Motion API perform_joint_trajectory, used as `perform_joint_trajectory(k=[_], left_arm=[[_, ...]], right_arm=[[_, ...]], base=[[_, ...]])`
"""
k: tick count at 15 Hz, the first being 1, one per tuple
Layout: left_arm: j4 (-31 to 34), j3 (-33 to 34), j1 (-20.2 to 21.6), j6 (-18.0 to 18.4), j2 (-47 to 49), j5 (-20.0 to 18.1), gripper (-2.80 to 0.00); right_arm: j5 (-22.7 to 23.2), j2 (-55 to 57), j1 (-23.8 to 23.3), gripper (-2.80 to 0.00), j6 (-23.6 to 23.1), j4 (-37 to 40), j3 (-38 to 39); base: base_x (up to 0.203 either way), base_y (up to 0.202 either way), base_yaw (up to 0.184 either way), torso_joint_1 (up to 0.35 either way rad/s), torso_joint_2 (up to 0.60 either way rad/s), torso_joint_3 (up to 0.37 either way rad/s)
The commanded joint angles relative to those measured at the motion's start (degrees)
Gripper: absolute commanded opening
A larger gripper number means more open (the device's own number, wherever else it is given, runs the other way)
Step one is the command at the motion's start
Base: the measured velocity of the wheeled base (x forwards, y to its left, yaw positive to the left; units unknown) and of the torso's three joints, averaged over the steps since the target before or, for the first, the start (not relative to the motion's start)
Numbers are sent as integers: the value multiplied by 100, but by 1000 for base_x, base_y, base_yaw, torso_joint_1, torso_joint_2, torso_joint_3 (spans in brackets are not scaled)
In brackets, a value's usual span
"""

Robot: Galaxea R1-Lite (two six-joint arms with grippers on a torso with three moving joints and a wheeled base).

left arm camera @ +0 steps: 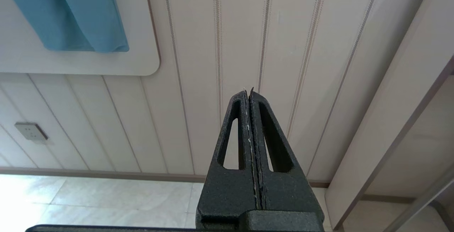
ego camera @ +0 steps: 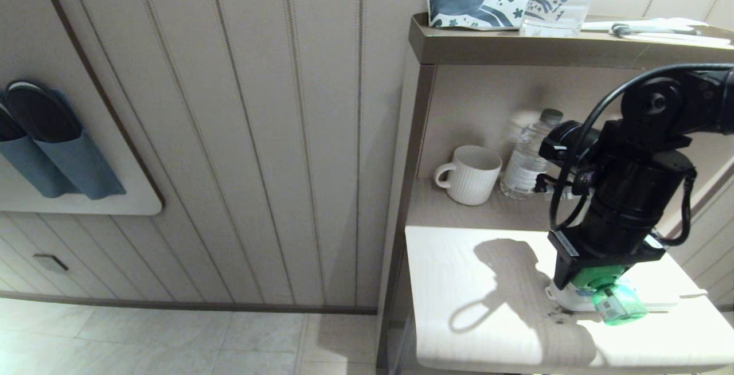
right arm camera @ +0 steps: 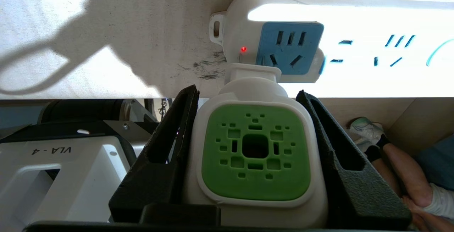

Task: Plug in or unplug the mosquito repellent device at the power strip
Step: Insert the plug into the socket

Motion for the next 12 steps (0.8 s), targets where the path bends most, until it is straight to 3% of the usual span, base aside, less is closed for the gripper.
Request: perform_joint_trajectory(k=[1, 12], left_arm=[[-7, 0, 0, 0, -2, 1, -280], [-7, 0, 0, 0, -2, 1, -280]], right_arm=[[5, -12, 10, -280, 8, 37, -2], [128, -63, -87, -280, -9, 90, -56]], base=[[0, 0, 0, 0, 0, 0], [0, 0, 0, 0, 0, 0]])
